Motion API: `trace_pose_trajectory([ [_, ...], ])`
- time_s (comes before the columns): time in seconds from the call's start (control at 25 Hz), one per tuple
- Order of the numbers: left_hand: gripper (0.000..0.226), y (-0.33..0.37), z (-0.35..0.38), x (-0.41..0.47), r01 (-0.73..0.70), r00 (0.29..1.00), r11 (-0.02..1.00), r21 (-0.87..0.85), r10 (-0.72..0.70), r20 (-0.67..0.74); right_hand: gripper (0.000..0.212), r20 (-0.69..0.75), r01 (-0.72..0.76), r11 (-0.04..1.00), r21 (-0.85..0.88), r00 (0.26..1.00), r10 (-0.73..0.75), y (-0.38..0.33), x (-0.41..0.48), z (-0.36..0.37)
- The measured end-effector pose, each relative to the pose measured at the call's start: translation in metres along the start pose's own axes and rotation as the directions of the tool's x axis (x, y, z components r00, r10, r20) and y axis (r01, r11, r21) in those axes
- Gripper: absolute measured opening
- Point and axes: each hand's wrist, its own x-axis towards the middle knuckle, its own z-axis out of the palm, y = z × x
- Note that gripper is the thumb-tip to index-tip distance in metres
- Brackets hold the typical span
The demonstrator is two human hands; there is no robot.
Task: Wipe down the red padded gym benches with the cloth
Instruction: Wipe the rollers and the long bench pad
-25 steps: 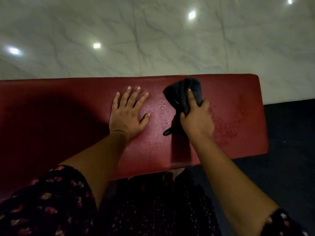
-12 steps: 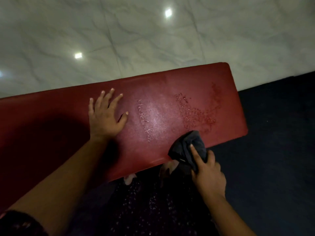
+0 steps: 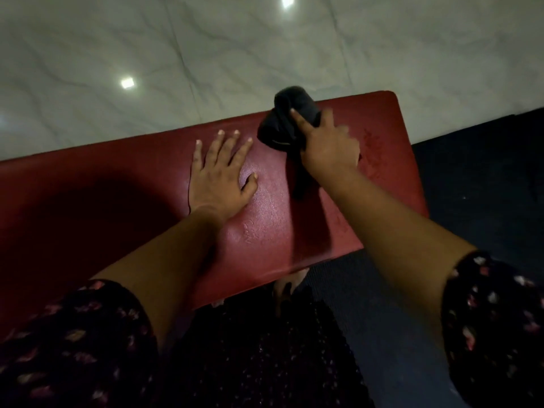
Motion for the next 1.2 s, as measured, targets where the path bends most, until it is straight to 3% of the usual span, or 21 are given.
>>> trace_pose_trajectory([
  [0.16, 0.068, 0.001, -0.001, -0.001, -0.004, 1.000, 1.000, -0.029, 0.003, -0.024, 0.065, 0.076, -0.110, 0.977, 0.185, 0.992, 0.097, 0.001, 0.026, -0.007],
  [0.32, 0.067, 0.002, -0.003, -0.001, -0.003, 1.000, 1.000, -0.031, 0.002, -0.019, 0.069, 0.082, -0.170, 0.944, 0.282, 0.985, 0.153, 0.014, -0.011, 0.006],
  [0.64, 0.067, 0.003, -0.006, 0.000, 0.004, 1.000, 1.000, -0.024, -0.004, -0.001, 0.080, 0.178, -0.271, 0.932, 0.241, 0.956, 0.232, 0.064, -0.165, 0.066],
  [0.76, 0.064, 0.010, -0.018, 0.003, 0.067, 0.997, 0.997, -0.027, -0.068, -0.042, 0.081, 0.204, -0.276, 0.938, 0.208, 0.951, 0.234, 0.078, -0.199, 0.077],
  [0.88, 0.065, 0.028, -0.022, 0.020, 0.077, 0.995, 0.997, -0.024, -0.079, -0.068, 0.083, 0.198, -0.243, 0.955, 0.167, 0.958, 0.209, 0.097, -0.205, 0.082],
  [1.04, 0.073, 0.049, 0.000, 0.030, -0.142, 0.989, 0.989, 0.048, 0.140, 0.042, 0.086, 0.187, -0.263, 0.958, 0.112, 0.953, 0.239, 0.112, -0.200, 0.082],
  [1.2, 0.073, 0.049, 0.008, 0.034, -0.124, 0.992, 0.992, 0.020, 0.123, 0.015, 0.079, 0.111, -0.291, 0.945, 0.149, 0.954, 0.277, 0.106, -0.146, 0.071],
])
